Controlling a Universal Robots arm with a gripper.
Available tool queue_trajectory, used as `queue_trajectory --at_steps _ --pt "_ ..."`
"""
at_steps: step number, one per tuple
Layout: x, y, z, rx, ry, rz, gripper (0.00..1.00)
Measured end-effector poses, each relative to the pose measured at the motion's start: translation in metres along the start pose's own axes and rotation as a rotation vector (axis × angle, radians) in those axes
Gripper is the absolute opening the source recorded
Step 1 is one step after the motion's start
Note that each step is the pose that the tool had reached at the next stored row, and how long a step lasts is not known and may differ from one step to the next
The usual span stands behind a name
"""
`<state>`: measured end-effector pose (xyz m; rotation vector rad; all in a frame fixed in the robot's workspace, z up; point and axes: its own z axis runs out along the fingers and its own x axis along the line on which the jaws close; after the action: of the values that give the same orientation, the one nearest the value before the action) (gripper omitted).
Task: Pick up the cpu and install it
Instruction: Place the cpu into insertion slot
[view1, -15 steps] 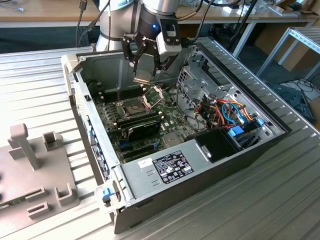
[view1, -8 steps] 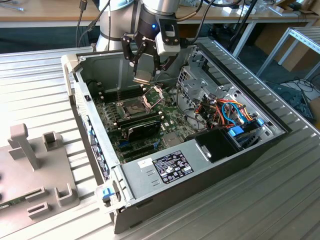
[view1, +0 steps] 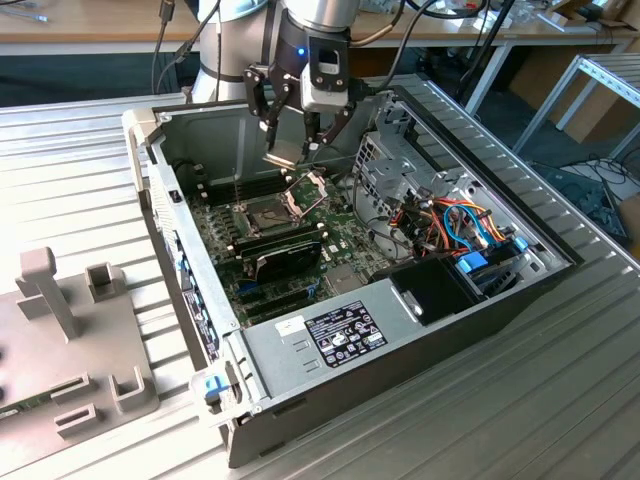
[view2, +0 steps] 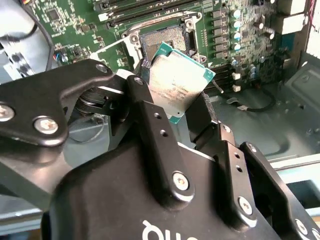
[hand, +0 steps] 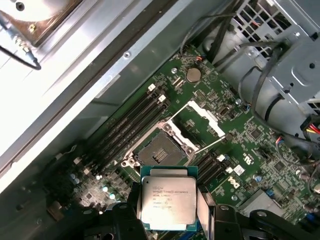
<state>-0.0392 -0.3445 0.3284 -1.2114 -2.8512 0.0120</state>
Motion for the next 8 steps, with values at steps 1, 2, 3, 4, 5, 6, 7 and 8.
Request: queue_trajectory --at_steps 1,2,3,4,5,6,7,8 --pt "0.0 0.0 0.0001 -0.0006 0.0004 0.019 0.54" --pt "0.0 0.0 0.0004 -0.0017 0.0011 0.046 0.54" --pt "0.0 0.0 0.0005 -0.0022 0.0015 0.061 0.54" --pt "0.0 0.0 0.0006 -0.0029 0.0019 0.076 0.54" --pt "0.0 0.0 0.0008 -0.004 0.0026 0.108 0.54" --pt "0.0 0.0 0.0009 -0.0047 0.003 0.126 0.54" --pt "0.0 0.0 0.0009 -0.0051 0.0033 0.139 0.54" --pt "-0.0001 0.0001 0.0011 -0.0061 0.004 0.166 0.54"
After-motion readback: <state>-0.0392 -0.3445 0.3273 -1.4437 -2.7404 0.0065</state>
